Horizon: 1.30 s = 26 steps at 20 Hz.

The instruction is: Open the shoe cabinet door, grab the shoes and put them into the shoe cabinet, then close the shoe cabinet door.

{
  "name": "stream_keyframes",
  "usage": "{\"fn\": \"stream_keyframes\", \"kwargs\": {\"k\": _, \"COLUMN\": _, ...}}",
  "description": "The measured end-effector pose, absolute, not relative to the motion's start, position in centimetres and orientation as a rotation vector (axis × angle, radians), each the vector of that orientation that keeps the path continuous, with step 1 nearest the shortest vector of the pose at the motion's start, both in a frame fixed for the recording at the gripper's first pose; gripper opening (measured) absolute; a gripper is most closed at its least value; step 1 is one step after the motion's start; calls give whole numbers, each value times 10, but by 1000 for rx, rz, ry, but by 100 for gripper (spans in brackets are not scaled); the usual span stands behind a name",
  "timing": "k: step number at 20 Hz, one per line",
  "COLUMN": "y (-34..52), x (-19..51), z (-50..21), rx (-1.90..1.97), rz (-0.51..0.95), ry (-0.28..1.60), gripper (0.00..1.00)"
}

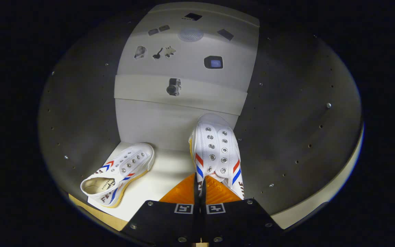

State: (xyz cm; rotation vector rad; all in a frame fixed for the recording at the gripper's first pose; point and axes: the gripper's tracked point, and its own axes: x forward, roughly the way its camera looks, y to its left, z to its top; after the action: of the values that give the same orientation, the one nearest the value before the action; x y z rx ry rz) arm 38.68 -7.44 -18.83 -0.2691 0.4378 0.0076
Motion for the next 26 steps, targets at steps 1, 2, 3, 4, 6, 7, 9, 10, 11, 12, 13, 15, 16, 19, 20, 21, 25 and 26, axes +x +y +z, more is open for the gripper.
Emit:
{"fn": "stream_keyframes", "kwargs": {"k": 1, "y": -76, "x": 394, "z": -194, "rx": -276, "rz": 0, "ry": 442, "gripper": 0}}
{"fn": "stream_keyframes", "kwargs": {"k": 2, "y": -77, "x": 399, "z": -201, "rx": -286, "rz": -1, "ry": 456, "gripper": 0}}
{"fn": "stream_keyframes", "kwargs": {"k": 3, "y": -76, "x": 403, "z": -208, "rx": -293, "rz": 4, "ry": 470, "gripper": 0}}
{"fn": "stream_keyframes", "kwargs": {"k": 4, "y": -75, "x": 404, "z": -215, "rx": -291, "rz": 11, "ry": 494, "gripper": 0}}
{"fn": "stream_keyframes", "kwargs": {"k": 6, "y": -70, "x": 408, "z": -228, "rx": -270, "rz": 20, "ry": 522, "gripper": 1}}
{"fn": "stream_keyframes", "kwargs": {"k": 7, "y": -70, "x": 408, "z": -232, "rx": -274, "rz": 19, "ry": 532, "gripper": 4}}
{"fn": "stream_keyframes", "kwargs": {"k": 9, "y": -70, "x": 411, "z": -236, "rx": -306, "rz": 13, "ry": 522, "gripper": 13}}
{"fn": "stream_keyframes", "kwargs": {"k": 10, "y": -67, "x": 413, "z": -231, "rx": -312, "rz": 16, "ry": 496, "gripper": 18}}
{"fn": "stream_keyframes", "kwargs": {"k": 11, "y": -64, "x": 413, "z": -226, "rx": -319, "rz": 12, "ry": 477, "gripper": 23}}
{"fn": "stream_keyframes", "kwargs": {"k": 12, "y": -66, "x": 412, "z": -217, "rx": -337, "rz": -6, "ry": 445, "gripper": 23}}
{"fn": "stream_keyframes", "kwargs": {"k": 13, "y": -66, "x": 408, "z": -208, "rx": -349, "rz": -18, "ry": 420, "gripper": 34}}
{"fn": "stream_keyframes", "kwargs": {"k": 15, "y": -63, "x": 394, "z": -195, "rx": -330, "rz": -10, "ry": 396, "gripper": 50}}
{"fn": "stream_keyframes", "kwargs": {"k": 16, "y": -60, "x": 385, "z": -188, "rx": -311, "rz": 1, "ry": 385, "gripper": 55}}
{"fn": "stream_keyframes", "kwargs": {"k": 19, "y": -50, "x": 352, "z": -157, "rx": -228, "rz": 36, "ry": 312, "gripper": 86}}
{"fn": "stream_keyframes", "kwargs": {"k": 20, "y": -48, "x": 339, "z": -149, "rx": -200, "rz": 47, "ry": 300, "gripper": 89}}
{"fn": "stream_keyframes", "kwargs": {"k": 21, "y": -46, "x": 324, "z": -140, "rx": -176, "rz": 60, "ry": 284, "gripper": 91}}
{"fn": "stream_keyframes", "kwargs": {"k": 25, "y": -49, "x": 260, "z": -105, "rx": -129, "rz": 80, "ry": 218, "gripper": 95}}
{"fn": "stream_keyframes", "kwargs": {"k": 26, "y": -50, "x": 244, "z": -98, "rx": -121, "rz": 83, "ry": 203, "gripper": 95}}
